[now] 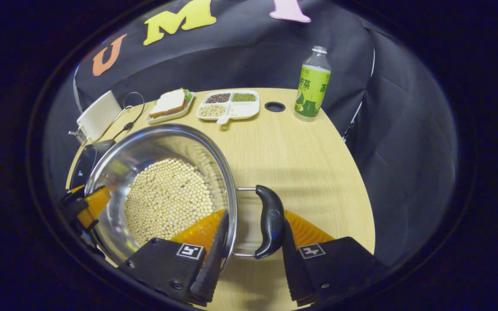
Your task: First push the handle of the pot to place it horizontally, then grasp the pot with both hands and set it on the induction cooktop.
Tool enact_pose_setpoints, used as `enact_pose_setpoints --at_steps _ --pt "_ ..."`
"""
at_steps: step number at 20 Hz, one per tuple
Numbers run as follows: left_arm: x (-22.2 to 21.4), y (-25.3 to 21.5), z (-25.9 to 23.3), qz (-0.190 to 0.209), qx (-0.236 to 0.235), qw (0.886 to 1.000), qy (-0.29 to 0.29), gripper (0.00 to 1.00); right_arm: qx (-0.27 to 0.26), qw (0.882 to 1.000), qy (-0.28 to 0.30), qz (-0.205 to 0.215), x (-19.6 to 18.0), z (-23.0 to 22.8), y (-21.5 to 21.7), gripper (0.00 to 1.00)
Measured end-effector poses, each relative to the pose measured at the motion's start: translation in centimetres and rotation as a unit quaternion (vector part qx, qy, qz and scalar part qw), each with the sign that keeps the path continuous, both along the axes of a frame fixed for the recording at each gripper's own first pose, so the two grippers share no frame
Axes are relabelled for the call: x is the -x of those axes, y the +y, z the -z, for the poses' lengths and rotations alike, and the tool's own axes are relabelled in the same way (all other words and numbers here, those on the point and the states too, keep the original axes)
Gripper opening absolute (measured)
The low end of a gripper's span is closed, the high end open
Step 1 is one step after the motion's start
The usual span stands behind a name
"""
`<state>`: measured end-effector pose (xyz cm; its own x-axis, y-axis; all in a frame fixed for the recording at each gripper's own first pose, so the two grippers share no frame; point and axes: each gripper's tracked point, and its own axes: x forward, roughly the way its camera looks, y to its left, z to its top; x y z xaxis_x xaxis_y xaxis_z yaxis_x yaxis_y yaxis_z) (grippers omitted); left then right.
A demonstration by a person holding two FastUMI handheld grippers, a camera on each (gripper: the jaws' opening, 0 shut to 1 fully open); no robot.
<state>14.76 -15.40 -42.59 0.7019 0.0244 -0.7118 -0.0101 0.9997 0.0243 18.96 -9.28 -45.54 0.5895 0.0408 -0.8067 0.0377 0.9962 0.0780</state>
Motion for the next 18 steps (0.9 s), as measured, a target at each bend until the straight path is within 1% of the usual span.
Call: enact_pose_setpoints --at_steps 1,2,3,4,5,6,9,13,18 --pt "0.1 -0.1 0.0 -0.001 0.002 1.000 -0.001 0.75 0.000 1.000 0.003 -0.007 0.1 0.0 0.0 0.59" --pt "0.2 -0.1 -0.1 0.001 0.001 1.000 -0.002 0.62 -0.004 1.000 0.005 -0.009 0.2 0.0 0.0 0.58" --pt "0.1 0.0 -0.4 0.002 0.003 1.000 -0.004 0.72 -0.011 1.000 0.002 -0.001 0.3 -0.4 -0.1 0.56" --pt "0.2 -0.2 -0.6 0.004 0.005 1.000 -0.005 0.60 -0.014 1.000 0.003 -0.002 0.5 -0.2 0.0 0.55" --pt "0.3 -0.1 -1.0 0.006 0.004 1.000 -0.010 0.70 -0.018 1.000 0.002 0.000 0.6 -0.6 0.0 0.55" --pt "0.2 -0.1 -1.3 0.008 0.003 1.000 -0.013 0.60 -0.017 1.000 -0.002 0.000 0.9 -0.9 0.0 0.55" --pt "0.4 0.3 -1.8 0.004 0.015 1.000 -0.011 0.60 -0.014 1.000 -0.010 -0.002 1.0 -1.9 0.2 0.54" --pt "0.2 1.1 -3.3 0.010 0.013 1.000 -0.024 0.60 -0.026 0.999 -0.019 0.004 1.3 -3.2 1.0 0.54" --pt "0.2 2.6 -4.9 0.005 0.019 0.999 -0.035 0.60 -0.035 0.999 -0.028 0.000 1.3 -4.6 2.4 0.54"
